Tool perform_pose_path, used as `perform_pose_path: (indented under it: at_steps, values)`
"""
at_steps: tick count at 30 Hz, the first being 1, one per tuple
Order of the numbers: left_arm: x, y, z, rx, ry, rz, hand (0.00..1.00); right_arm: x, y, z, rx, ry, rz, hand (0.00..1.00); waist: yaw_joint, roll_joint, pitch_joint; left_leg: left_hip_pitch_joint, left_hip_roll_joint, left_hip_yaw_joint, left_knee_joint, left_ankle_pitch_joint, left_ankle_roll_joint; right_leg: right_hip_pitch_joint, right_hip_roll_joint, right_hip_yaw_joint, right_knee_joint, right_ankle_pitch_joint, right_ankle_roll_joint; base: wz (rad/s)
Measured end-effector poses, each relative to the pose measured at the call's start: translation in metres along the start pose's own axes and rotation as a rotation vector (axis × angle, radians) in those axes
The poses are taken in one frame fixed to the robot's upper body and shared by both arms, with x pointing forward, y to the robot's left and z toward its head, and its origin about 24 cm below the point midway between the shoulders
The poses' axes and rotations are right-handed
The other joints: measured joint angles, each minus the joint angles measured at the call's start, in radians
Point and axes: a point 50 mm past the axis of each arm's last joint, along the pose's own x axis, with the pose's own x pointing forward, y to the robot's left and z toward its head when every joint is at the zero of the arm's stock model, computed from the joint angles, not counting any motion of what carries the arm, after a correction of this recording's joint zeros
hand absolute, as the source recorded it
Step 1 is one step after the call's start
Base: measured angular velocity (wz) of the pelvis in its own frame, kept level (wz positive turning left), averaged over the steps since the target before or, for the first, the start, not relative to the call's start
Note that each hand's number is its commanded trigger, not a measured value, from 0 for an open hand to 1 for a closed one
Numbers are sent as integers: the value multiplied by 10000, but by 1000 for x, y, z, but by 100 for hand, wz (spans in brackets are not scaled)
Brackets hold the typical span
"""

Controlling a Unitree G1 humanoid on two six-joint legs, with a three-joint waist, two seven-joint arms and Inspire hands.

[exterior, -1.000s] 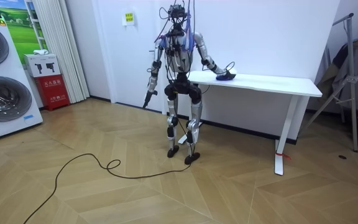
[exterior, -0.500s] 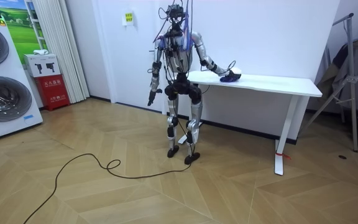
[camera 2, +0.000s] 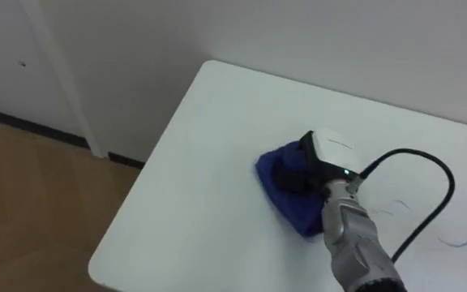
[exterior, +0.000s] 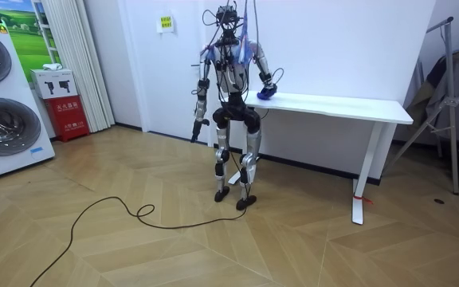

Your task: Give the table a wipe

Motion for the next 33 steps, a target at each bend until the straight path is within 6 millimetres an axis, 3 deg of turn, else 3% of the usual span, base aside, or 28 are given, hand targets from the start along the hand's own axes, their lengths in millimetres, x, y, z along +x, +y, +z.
perform_pose_path:
  at_steps: [4, 6, 8, 10, 13, 17, 19, 22, 25, 27, 29, 31, 33]
  values:
    - [-1, 2, -7, -73, 183, 54, 0, -12, 9, -15, 706, 203, -452, 100, -210, 113, -33, 7, -45, -103, -14, -8, 13, 81, -49, -107, -6, -17, 28, 14]
    - [0, 1, -3, -152, 97, 57, 0, -22, 15, -32, 1395, 752, -730, 100, -438, 272, -136, 47, -203, -251, -20, -39, 73, 268, -186, -319, -56, -103, 166, 26]
    - [1, 4, 0, -511, 52, 215, 0, -33, 20, -46, 1837, 1260, -1073, 100, -482, 353, -195, 219, -303, -245, -54, -41, 133, 450, -259, -229, -160, -146, 230, 12]
    - [2, 10, 1, -690, 75, 478, 0, -44, 23, -60, 1999, 1760, -1421, 100, -745, 279, -225, 244, -374, -257, -50, -45, 183, 541, -333, -222, -157, -184, 288, 13]
    - [2, 19, -3, -1037, 250, 966, 0, -64, 27, -89, 2424, 3109, -1958, 100, -1021, 274, -373, 384, -444, -274, -9, -58, 254, 717, -399, -304, -152, -192, 301, 7]
    - [2, 22, 0, -1131, 115, 1100, 0, -81, 26, -122, 2792, 4890, -2645, 100, -1308, 176, -377, 377, -536, -395, 96, -145, 393, 823, -480, -409, -134, -177, 356, 5]
    - [2, 22, 2, -1102, 42, 1138, 0, -82, 27, -125, 2854, 5144, -2669, 100, -1305, 164, -375, 397, -537, -363, 154, -176, 434, 859, -485, -422, -128, -163, 378, -6]
    - [2, 18, 11, -1225, -175, 966, 0, -69, 21, -115, 2842, 4988, -2641, 100, -1159, 179, -354, 328, -523, -287, 182, -175, 436, 747, -485, -336, -85, -143, 411, -17]
    - [3, 7, 16, -1171, -121, 669, 0, -48, 12, -93, 2481, 4558, -2371, 100, -814, 270, -310, 259, -399, 120, 171, -172, 390, 456, -438, -221, 49, -136, 397, -46]
    - [4, 1, 22, -1072, -140, 470, 0, -31, 5, -68, 2061, 3692, -1936, 100, -553, 293, -236, 146, -291, 394, 115, -127, 327, 167, -361, 68, 105, -70, 290, -47]
    - [5, -1, 31, -904, -200, 301, 0, -6, -6, -11, 1097, 1416, -1411, 100, -211, 294, -67, -70, -138, 618, 86, -54, 221, -222, -239, 265, 202, 4, 169, -32]
    - [5, -4, 37, -771, -340, 145, 0, 8, -13, 30, 519, -179, -1001, 100, -32, 324, 23, -217, -129, 584, 82, -6, 182, -361, -192, 247, 182, 28, 130, 5]
    - [5, -4, 37, -692, -372, 115, 0, 14, -18, 48, 399, -958, -802, 100, 267, 300, 28, -249, -109, 483, 80, 42, 174, -369, -186, 149, 160, 23, 123, 31]
